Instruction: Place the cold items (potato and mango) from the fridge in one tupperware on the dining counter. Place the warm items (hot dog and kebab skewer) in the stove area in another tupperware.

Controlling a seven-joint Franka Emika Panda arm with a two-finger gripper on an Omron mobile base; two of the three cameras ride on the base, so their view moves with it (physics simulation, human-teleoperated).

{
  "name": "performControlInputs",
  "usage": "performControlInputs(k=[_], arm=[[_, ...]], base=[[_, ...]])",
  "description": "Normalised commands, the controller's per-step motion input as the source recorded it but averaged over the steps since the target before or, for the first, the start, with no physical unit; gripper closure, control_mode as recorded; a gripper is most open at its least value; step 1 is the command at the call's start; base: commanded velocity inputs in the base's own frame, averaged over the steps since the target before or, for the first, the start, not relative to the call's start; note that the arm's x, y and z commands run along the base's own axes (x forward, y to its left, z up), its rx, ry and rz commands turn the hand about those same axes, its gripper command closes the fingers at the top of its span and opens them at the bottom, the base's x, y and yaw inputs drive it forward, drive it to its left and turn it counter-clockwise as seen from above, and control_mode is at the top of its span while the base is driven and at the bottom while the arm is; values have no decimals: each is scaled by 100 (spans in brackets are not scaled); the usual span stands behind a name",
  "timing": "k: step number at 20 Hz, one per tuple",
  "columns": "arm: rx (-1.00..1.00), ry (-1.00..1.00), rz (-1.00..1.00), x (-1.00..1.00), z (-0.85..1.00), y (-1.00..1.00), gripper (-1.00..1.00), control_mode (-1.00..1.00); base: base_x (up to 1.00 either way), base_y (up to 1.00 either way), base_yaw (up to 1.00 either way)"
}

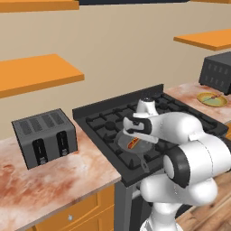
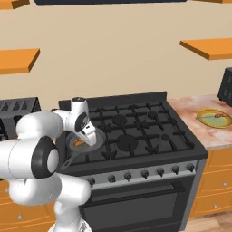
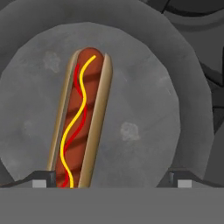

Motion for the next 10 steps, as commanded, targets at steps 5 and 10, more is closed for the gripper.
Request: performControlInputs(k=[5, 10], arm=[[0, 2, 0, 13, -18, 0, -100, -100], [0, 1, 0, 12, -7, 0, -100, -100]], base=[[0, 0, 0], [0, 0, 0]])
